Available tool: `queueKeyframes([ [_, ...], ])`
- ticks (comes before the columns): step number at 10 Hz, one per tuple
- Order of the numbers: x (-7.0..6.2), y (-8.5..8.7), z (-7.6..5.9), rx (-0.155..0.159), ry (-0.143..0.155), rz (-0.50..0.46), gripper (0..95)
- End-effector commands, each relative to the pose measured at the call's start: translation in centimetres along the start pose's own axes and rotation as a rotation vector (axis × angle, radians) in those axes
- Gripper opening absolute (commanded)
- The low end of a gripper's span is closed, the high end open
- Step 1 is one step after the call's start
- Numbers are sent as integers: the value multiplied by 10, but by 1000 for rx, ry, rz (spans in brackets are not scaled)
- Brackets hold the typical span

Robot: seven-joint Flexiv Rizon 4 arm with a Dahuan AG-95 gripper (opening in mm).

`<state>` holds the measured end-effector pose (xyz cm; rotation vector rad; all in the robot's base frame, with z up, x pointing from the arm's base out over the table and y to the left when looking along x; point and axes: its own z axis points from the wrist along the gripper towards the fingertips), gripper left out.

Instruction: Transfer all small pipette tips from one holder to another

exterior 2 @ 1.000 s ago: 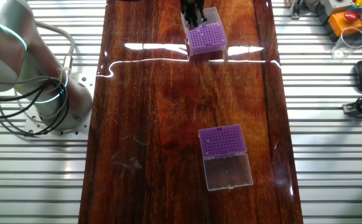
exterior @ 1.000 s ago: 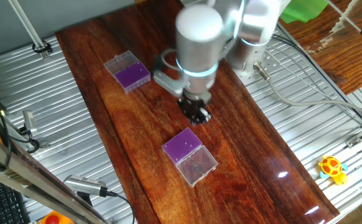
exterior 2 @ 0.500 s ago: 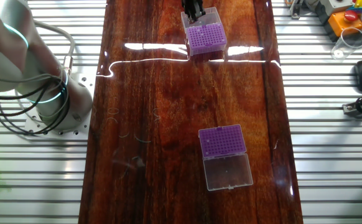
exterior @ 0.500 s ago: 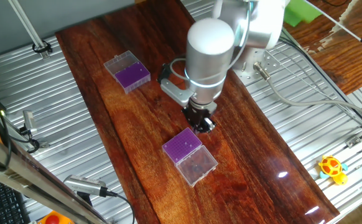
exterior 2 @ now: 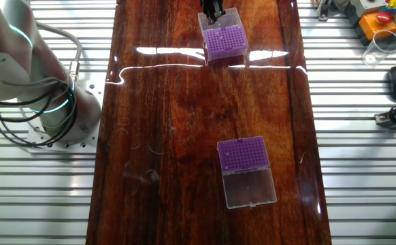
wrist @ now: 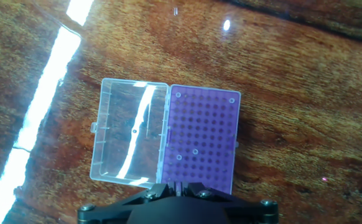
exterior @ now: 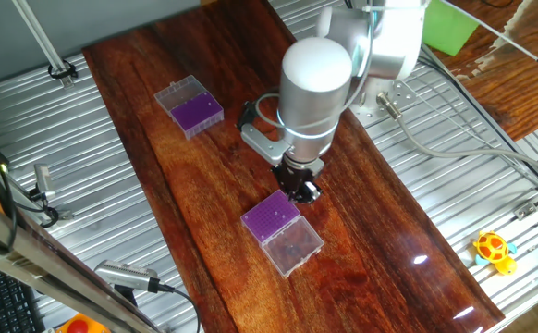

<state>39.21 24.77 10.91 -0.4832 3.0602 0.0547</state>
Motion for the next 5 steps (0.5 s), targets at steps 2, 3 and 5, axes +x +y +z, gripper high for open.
queueKeyframes([
  [2,-2,2,10,9,-8,7,0],
  [3,-3,3,11,10,-9,8,0],
  [5,-3,5,14,13,-9,11,0],
])
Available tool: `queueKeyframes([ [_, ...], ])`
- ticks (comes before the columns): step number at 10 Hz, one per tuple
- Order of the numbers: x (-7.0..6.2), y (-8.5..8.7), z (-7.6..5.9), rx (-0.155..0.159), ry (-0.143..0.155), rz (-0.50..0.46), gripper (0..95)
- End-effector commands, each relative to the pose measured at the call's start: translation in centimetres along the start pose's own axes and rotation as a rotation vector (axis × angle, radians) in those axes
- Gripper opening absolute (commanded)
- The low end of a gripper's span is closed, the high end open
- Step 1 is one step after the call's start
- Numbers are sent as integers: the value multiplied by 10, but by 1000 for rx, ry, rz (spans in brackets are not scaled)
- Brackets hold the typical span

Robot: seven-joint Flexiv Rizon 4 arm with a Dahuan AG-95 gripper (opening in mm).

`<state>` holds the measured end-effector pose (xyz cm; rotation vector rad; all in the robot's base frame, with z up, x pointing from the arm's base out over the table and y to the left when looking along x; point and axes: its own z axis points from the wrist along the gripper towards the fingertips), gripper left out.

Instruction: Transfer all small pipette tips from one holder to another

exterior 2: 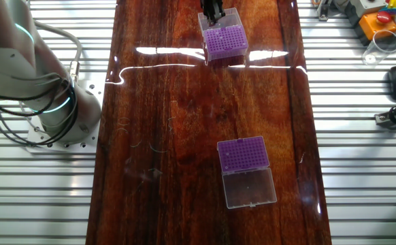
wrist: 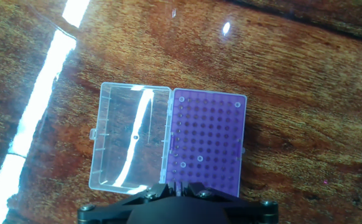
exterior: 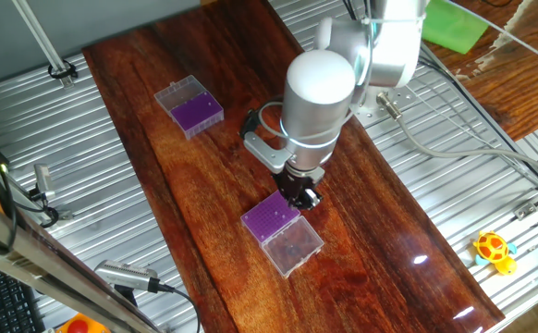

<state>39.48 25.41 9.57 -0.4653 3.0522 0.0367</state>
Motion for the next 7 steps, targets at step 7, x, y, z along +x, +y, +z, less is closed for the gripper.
queueKeyframes([
  [7,1,4,6,7,-5,4,0],
])
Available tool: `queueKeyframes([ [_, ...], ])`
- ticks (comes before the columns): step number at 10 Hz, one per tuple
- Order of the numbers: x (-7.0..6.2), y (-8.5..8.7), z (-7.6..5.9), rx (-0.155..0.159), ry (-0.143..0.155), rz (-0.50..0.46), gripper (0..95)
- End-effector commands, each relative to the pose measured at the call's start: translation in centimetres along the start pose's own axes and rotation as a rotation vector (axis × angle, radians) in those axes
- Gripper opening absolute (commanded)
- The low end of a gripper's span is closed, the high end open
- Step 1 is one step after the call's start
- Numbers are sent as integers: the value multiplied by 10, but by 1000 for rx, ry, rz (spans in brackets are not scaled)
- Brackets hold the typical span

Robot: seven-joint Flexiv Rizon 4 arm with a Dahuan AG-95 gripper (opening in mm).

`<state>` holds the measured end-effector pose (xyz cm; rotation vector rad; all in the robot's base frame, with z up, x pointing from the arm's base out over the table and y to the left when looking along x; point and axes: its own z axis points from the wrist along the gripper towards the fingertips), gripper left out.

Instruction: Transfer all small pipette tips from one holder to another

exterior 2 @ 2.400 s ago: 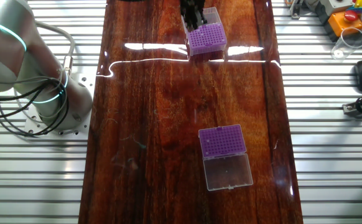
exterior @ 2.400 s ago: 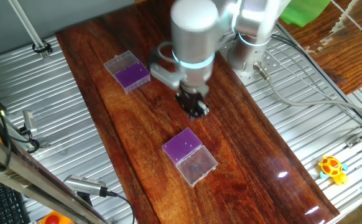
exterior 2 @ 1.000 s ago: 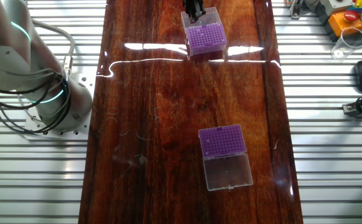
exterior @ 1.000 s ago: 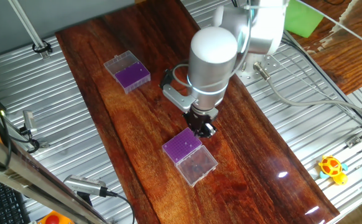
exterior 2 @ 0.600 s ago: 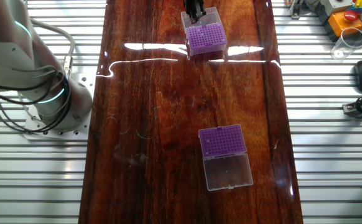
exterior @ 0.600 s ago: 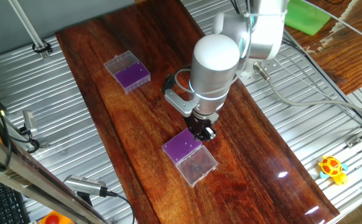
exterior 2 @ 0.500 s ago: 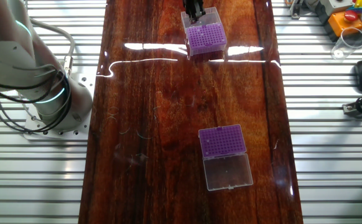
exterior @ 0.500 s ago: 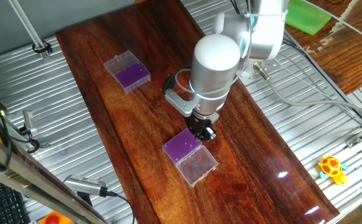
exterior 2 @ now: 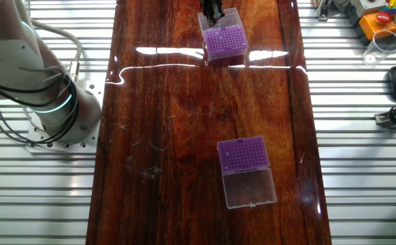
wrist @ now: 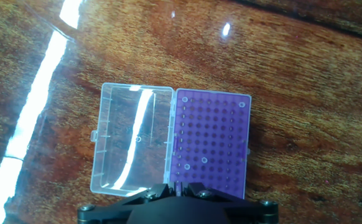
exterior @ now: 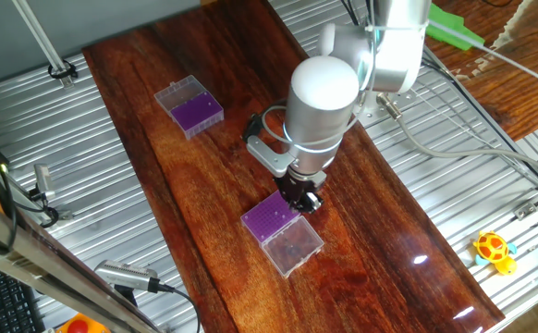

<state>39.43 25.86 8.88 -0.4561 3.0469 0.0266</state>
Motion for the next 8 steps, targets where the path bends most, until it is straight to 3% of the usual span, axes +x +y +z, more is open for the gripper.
queueKeyframes([
  [1,2,0,-1,1,0,-1,0],
  [8,4,1,6,10,-7,0,0],
])
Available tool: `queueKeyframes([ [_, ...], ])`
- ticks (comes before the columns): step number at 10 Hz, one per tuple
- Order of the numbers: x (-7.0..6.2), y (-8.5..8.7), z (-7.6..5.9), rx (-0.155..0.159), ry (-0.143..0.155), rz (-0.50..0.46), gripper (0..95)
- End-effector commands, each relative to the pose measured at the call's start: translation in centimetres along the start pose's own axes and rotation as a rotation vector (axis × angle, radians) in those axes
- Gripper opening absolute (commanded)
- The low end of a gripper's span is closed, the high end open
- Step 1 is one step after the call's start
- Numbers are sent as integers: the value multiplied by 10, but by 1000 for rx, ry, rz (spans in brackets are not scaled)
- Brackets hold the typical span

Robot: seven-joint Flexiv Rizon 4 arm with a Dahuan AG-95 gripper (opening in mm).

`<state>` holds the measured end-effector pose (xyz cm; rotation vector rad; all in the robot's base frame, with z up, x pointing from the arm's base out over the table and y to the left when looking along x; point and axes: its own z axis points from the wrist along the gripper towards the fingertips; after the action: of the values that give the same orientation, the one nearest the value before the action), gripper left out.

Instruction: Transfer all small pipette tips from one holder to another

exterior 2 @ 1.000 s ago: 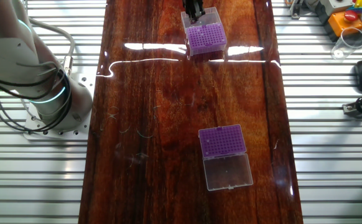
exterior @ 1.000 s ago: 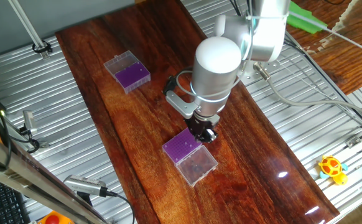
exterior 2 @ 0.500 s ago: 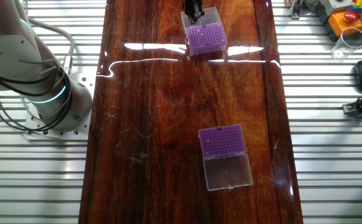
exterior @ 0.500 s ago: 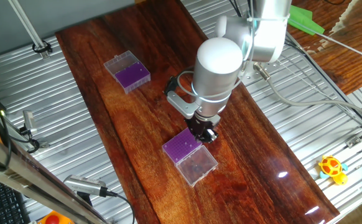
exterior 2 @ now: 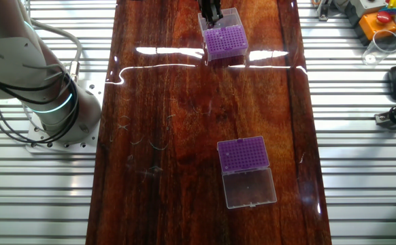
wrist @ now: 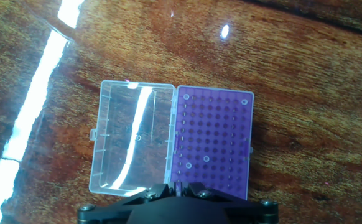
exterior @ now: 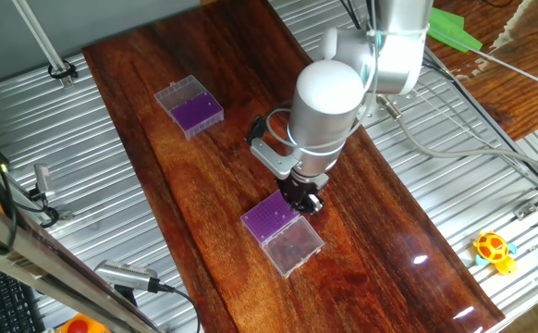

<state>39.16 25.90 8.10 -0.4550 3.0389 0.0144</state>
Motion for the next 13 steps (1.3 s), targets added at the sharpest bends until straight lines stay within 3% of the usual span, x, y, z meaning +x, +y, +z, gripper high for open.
queueKeyframes([
  [1,2,0,-1,2,0,0,0],
  [13,7,2,1,7,-4,-3,0],
])
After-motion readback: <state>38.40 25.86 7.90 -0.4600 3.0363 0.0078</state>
